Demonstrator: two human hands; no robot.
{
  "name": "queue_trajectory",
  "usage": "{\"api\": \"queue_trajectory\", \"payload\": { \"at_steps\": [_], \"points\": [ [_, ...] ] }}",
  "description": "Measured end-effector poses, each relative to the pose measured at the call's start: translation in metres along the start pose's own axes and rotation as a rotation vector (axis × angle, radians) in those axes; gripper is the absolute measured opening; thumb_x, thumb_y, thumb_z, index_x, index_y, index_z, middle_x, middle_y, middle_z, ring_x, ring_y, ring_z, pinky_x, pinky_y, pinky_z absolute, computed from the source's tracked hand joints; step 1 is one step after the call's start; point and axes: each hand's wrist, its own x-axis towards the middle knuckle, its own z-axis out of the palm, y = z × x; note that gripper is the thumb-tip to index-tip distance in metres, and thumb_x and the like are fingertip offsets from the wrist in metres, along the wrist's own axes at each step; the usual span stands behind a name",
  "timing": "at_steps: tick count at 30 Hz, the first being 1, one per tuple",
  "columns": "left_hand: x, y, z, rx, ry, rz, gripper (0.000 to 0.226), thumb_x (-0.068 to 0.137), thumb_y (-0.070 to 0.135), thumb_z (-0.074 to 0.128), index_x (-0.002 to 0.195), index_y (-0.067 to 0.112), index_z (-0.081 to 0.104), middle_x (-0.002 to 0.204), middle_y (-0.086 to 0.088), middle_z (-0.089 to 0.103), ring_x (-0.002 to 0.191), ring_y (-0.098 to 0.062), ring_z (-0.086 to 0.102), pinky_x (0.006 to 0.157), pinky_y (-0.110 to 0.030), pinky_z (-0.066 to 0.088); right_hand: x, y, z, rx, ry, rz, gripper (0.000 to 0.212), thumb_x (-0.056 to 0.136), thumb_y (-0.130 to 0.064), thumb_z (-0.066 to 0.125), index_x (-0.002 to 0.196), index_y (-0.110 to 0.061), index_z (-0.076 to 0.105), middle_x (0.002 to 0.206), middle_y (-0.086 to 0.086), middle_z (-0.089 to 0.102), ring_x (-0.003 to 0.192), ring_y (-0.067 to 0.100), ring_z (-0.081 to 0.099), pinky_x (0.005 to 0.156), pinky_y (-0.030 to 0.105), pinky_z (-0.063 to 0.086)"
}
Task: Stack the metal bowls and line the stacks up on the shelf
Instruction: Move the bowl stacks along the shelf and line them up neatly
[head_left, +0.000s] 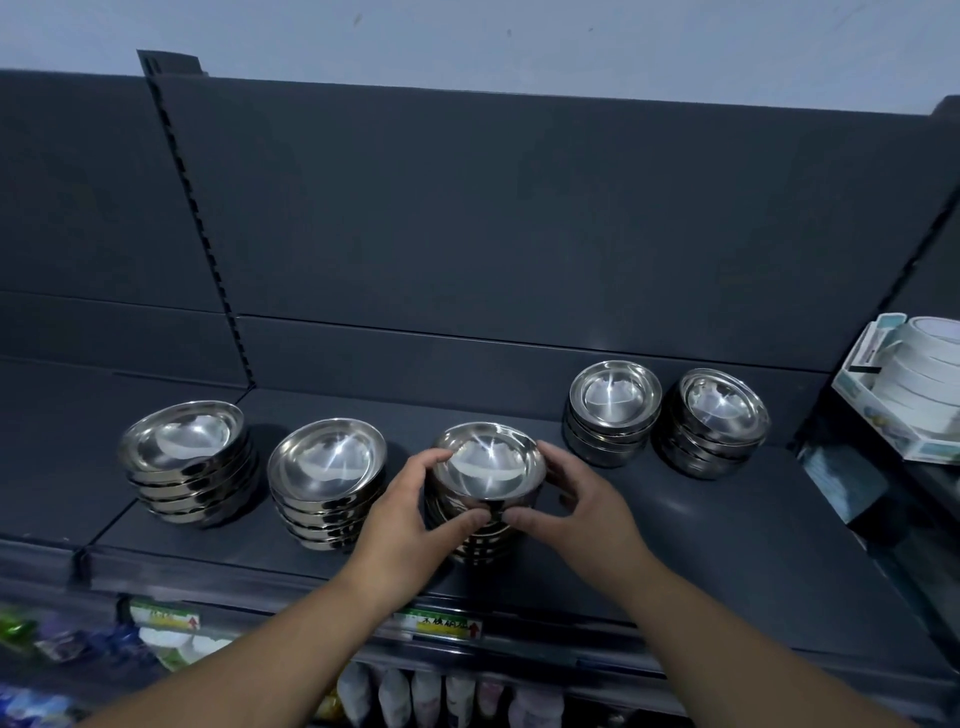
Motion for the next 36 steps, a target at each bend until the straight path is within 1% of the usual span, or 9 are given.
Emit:
{"api": "queue_trajectory", "payload": {
  "at_steps": [3,6,12,16,20,25,28,31,36],
  "points": [
    [0.000,-0.002,0.003,-0.006,-0.041,-0.031,0.075,0.075,0.038,0.079,0.137,0.044,0.036,0.134,0.019,0.050,0.124,0.000,0.045,0.105,-0.023,0.038,0.000,0.002,-0.002,-0.031,-0.019,0.011,0.079,0.065,-0.031,0.090,0.130,-0.044,0.047,0.126,-0.024,0.057,0.123,-0.006,0.050,0.099,0.010,0.036],
    [0.000,-0.006,0.003,0.033,-0.091,-0.058,0.090,0.075,0.046,0.077,0.147,0.042,0.023,0.143,0.017,0.045,0.132,-0.001,0.040,0.112,-0.031,0.036,0.002,0.003,-0.002,-0.070,-0.037,0.012,0.085,0.065,-0.033,0.090,0.138,-0.037,0.047,0.128,-0.024,0.055,0.124,-0.005,0.048,0.106,0.017,0.036],
    [-0.003,-0.012,0.001,0.063,-0.108,-0.081,0.100,0.078,0.040,0.076,0.153,0.030,0.011,0.147,0.018,0.029,0.132,0.004,0.026,0.110,-0.018,0.023,0.002,0.011,-0.001,-0.086,-0.065,0.012,0.082,0.066,-0.032,0.089,0.136,-0.042,0.048,0.130,-0.021,0.058,0.124,-0.001,0.051,0.104,0.019,0.040],
    [-0.006,-0.020,-0.002,-0.101,-0.114,-0.159,0.119,0.057,0.074,0.072,0.152,0.037,0.011,0.153,0.015,0.034,0.139,-0.001,0.033,0.117,-0.034,0.029,0.004,0.017,-0.002,0.024,-0.077,0.078,0.080,0.070,-0.034,0.086,0.140,-0.035,0.047,0.133,-0.018,0.057,0.122,0.000,0.054,0.101,0.019,0.044],
    [-0.007,-0.021,0.002,-0.330,-0.129,-0.213,0.092,0.081,0.049,0.068,0.153,0.027,0.015,0.136,0.026,0.043,0.131,0.004,0.040,0.112,-0.022,0.029,0.003,0.012,0.003,0.236,-0.059,0.166,0.043,0.089,-0.031,0.068,0.130,-0.032,0.057,0.121,-0.020,0.065,0.110,-0.010,0.060,0.088,0.008,0.047],
    [-0.008,-0.025,0.004,-0.327,-0.156,-0.187,0.107,0.065,0.061,0.072,0.153,0.027,0.020,0.145,0.019,0.045,0.133,0.007,0.040,0.118,-0.031,0.028,-0.001,0.015,0.014,0.345,-0.035,0.237,0.024,0.094,-0.027,0.062,0.115,-0.038,0.063,0.110,-0.023,0.069,0.097,-0.014,0.063,0.093,0.021,0.050],
    [-0.007,-0.029,0.004,-0.302,-0.170,-0.174,0.104,0.069,0.049,0.078,0.153,0.029,0.020,0.141,0.023,0.046,0.129,0.010,0.042,0.116,-0.029,0.032,-0.002,0.016,0.018,0.401,-0.002,0.285,0.028,0.093,-0.024,0.064,0.120,-0.029,0.067,0.111,-0.016,0.072,0.103,-0.002,0.065,0.100,0.033,0.051],
    [-0.007,-0.035,0.005,-0.234,-0.174,-0.165,0.106,0.064,0.044,0.084,0.149,0.038,0.022,0.142,0.023,0.046,0.130,0.005,0.044,0.114,-0.029,0.034,-0.003,0.018,0.018,0.419,-0.006,0.283,0.030,0.091,-0.024,0.067,0.121,-0.028,0.066,0.112,-0.014,0.072,0.109,0.004,0.065,0.097,0.030,0.052],
    [-0.005,-0.038,0.007,-0.135,-0.124,-0.148,0.103,0.070,0.023,0.085,0.152,0.032,0.022,0.144,0.013,0.046,0.129,-0.003,0.047,0.113,-0.031,0.036,-0.002,0.029,0.013,0.352,-0.112,0.211,0.078,0.063,-0.023,0.087,0.135,-0.026,0.057,0.126,-0.009,0.068,0.122,0.005,0.059,0.103,0.031,0.048]
  ]
}}
